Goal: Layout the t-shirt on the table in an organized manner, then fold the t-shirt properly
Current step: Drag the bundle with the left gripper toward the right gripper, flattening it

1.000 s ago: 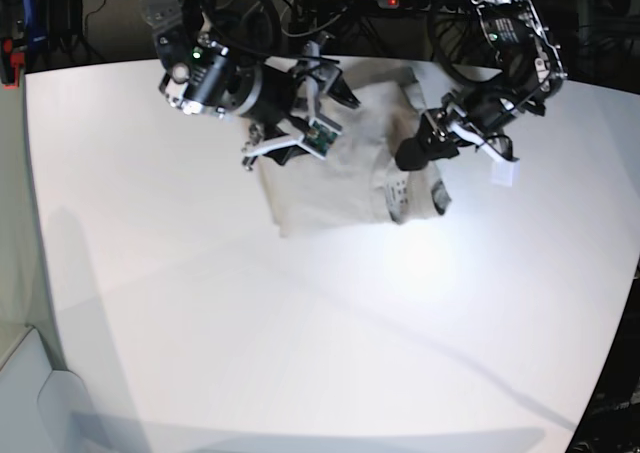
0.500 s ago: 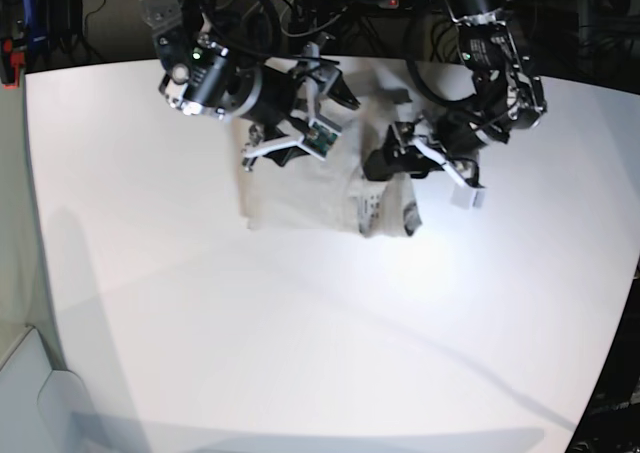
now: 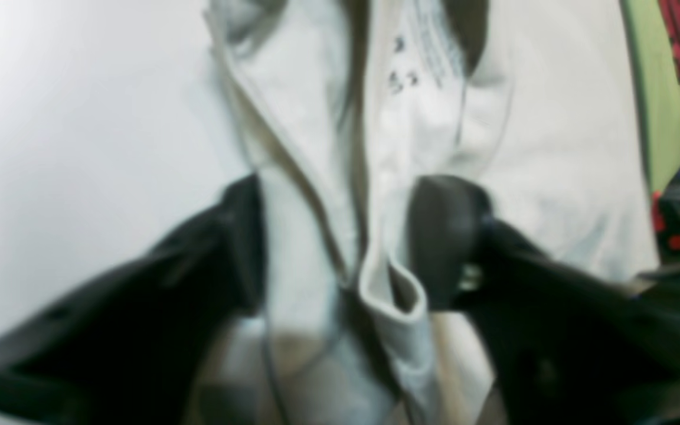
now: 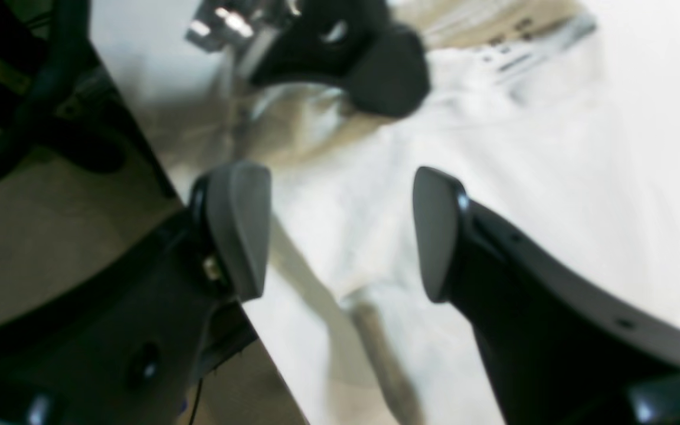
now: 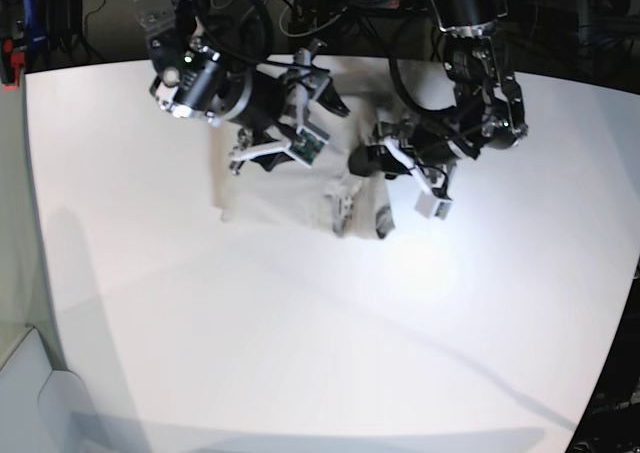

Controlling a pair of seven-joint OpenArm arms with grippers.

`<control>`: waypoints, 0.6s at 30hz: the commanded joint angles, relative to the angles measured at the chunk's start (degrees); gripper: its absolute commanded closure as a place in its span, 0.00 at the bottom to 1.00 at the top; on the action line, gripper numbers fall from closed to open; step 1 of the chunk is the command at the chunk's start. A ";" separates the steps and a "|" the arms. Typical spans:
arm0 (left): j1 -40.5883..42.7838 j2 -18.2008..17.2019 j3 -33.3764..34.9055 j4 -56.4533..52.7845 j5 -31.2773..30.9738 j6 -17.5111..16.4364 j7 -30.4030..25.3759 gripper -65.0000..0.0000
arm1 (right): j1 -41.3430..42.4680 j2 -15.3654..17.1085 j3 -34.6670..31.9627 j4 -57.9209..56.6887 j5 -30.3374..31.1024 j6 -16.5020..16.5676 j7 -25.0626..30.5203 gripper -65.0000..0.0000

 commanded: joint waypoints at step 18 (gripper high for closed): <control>-2.64 -4.31 2.34 -0.54 7.83 1.95 4.47 1.00 | -0.04 -0.52 11.25 1.19 0.76 -0.01 1.35 0.41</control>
